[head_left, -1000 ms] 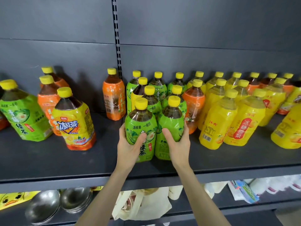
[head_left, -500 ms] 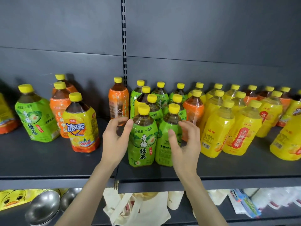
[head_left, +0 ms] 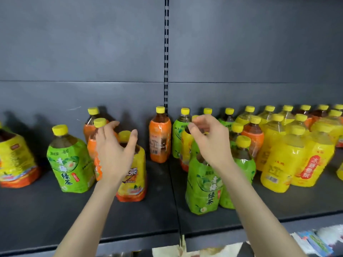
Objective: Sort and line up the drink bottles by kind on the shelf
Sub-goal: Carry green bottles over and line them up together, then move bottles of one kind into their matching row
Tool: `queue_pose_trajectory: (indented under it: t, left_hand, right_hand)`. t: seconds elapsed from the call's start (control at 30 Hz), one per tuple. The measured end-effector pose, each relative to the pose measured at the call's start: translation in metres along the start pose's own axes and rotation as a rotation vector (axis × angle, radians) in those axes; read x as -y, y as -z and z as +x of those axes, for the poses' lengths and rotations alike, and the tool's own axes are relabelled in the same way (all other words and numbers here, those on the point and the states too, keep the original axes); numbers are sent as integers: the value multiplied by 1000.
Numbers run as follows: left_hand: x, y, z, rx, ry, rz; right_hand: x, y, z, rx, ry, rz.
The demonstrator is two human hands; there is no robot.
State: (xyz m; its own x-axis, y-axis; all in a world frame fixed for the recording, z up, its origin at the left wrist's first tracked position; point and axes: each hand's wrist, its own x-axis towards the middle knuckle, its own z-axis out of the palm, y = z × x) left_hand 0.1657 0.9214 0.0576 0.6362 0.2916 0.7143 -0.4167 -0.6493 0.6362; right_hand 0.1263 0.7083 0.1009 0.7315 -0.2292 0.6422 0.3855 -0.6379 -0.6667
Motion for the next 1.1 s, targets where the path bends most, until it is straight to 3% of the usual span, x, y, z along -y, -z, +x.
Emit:
queue_pose_trajectory:
  t: [0.17, 0.3, 0.5, 0.67, 1.1]
  left_hand:
    - [29, -4, 38, 327, 42, -144]
    - [38, -10, 41, 493, 53, -286]
    - [46, -12, 41, 395, -46, -267]
    - [50, -14, 41, 379, -54, -307]
    - [52, -1, 41, 368, -82, -180]
  right_hand:
    - [16, -24, 34, 67, -143, -261]
    - [10, -39, 63, 145, -302, -406]
    - [-7, -65, 94, 273, -472, -561]
    - [-14, -71, 99, 168, -496, -711]
    - [10, -88, 45, 135, -235, -342]
